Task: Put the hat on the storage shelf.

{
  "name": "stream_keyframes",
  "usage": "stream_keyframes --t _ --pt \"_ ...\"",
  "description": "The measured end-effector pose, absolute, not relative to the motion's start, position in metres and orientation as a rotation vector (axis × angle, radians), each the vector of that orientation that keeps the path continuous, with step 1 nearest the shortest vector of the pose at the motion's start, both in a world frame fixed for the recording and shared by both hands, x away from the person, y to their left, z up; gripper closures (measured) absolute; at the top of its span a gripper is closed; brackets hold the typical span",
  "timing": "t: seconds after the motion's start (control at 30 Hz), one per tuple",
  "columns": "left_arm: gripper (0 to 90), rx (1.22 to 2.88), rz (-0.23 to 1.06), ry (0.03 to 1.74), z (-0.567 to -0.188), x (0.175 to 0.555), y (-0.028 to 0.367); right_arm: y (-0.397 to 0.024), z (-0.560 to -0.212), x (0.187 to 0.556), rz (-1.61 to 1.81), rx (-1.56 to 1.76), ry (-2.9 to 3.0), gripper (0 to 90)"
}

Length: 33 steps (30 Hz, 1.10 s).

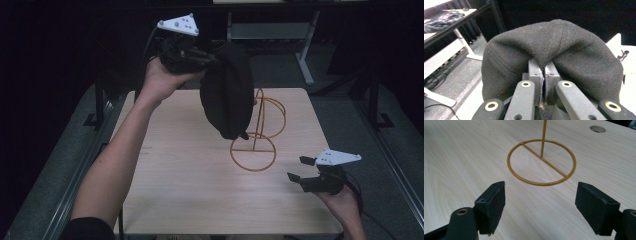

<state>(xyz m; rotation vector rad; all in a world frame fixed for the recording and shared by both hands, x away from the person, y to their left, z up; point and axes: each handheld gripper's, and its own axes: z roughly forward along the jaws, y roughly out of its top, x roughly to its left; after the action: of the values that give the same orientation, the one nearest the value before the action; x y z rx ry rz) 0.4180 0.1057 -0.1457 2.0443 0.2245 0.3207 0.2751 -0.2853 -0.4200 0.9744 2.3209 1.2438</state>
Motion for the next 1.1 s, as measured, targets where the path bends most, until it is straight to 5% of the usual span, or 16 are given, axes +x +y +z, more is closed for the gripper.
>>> stream_keyframes --t 0.63,0.97,1.1 --pt "86.1 2.256 0.071 0.239 -0.196 0.467 -0.026 -0.288 -0.428 0.281 1.264 1.002 2.331 23.7" --pt "56.3 2.298 -0.029 0.253 -0.216 0.467 -0.052 -0.286 -0.432 0.281 1.249 1.007 2.345 23.5" --pt "52.5 2.301 -0.012 0.257 -0.213 0.464 -0.05 -0.288 -0.431 0.28 1.252 1.005 2.331 23.5"
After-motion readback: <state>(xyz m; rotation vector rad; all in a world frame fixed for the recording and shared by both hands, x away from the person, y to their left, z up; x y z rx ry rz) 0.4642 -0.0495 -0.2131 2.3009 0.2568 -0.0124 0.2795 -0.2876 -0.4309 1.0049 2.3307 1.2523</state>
